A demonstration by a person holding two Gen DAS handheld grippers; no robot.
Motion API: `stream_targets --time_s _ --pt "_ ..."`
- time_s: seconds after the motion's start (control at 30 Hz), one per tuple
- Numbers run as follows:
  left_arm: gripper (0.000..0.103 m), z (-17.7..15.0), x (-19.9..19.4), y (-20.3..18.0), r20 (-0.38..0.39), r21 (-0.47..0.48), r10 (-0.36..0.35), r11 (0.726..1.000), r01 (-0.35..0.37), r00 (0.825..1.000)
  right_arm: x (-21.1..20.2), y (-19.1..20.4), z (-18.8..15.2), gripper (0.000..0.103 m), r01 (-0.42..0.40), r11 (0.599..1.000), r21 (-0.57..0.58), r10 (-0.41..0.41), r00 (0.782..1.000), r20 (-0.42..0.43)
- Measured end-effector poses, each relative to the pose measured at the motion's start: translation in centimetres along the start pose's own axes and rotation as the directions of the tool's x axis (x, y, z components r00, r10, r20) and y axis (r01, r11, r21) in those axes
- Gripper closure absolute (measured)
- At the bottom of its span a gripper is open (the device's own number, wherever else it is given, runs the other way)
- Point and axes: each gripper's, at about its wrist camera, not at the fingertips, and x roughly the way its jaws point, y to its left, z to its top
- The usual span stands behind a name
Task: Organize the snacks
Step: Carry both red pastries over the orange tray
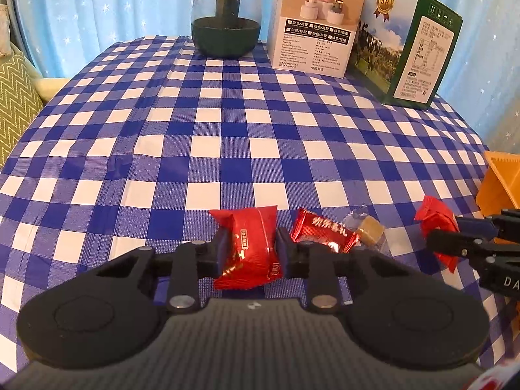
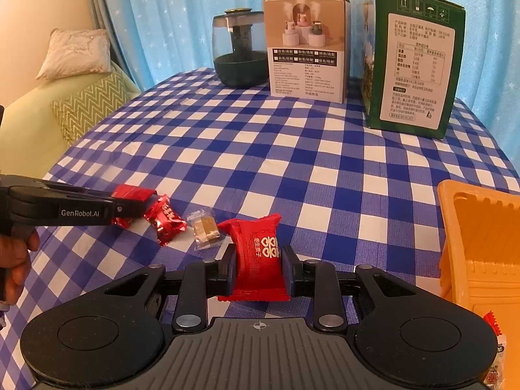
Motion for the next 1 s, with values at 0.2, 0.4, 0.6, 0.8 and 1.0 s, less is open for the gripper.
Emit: stream_targets --time_s 0.2,0.4,0.6,0.8,1.0 --pt "0.077 0.2 -1.2 0.2 0.006 0.005 0.003 1.0 -0.004 1.0 -0.5 0.2 0.1 0.074 0.007 1.0 0.009 -0.007 1.0 0.005" --pt "0.077 0.5 -3.2 -0.4 0.027 0.019 -0.007 1.0 0.006 1.0 -1.6 -0.1 0.4 0.074 0.011 0.998 0.062 -0.012 1.0 0.01" --pt "0.077 0.3 -5.4 -1.9 0.048 0.046 -0.029 0.999 0.027 0.998 -2.8 0.0 0.7 0.074 0.006 0.996 0.086 -0.008 1.0 0.024" --pt "0.077 -0.4 -7.5 -3.1 0.064 0.063 -0.055 0.997 0.051 0.996 -4.4 0.4 0.4 0.074 0.01 0.995 0.103 -0.014 0.999 0.032" --pt "0.077 -1.6 -9.8 -4.4 0.08 0.056 -0.083 0.995 0.078 0.993 -7.6 1.7 -1.2 0.074 0.024 0.994 0.108 -0.03 0.998 0.052"
